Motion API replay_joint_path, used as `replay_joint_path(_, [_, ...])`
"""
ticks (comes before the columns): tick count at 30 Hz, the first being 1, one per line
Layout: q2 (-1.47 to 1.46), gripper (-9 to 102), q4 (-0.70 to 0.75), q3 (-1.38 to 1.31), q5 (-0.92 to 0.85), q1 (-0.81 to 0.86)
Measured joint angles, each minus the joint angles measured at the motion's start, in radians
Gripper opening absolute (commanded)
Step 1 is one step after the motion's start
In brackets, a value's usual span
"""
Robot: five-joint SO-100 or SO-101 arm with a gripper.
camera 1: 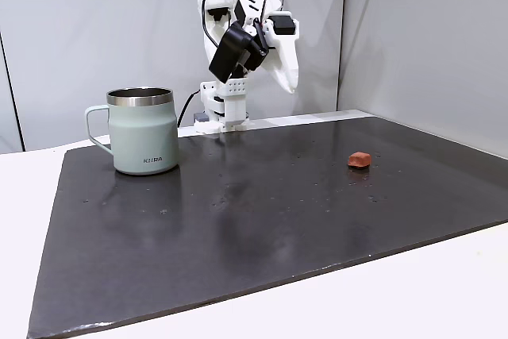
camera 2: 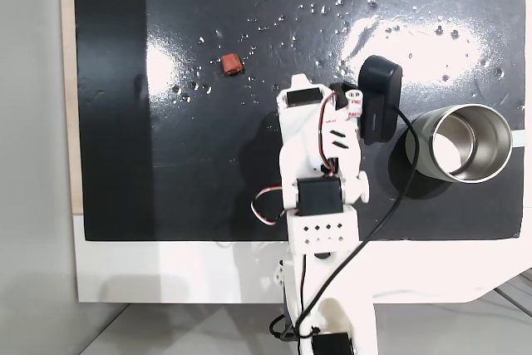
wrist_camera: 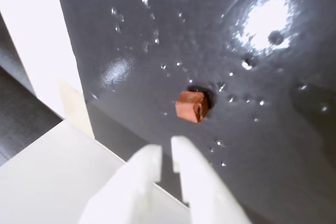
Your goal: Grasp a cube and put it in the cup.
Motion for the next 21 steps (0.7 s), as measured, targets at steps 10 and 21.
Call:
replay_joint_path(10, [-0.48,0,0.239,-0.529,0.118,-0.11])
replay_joint_path(21, [-0.997,0,0.534,-1.124,0.15,-0.242])
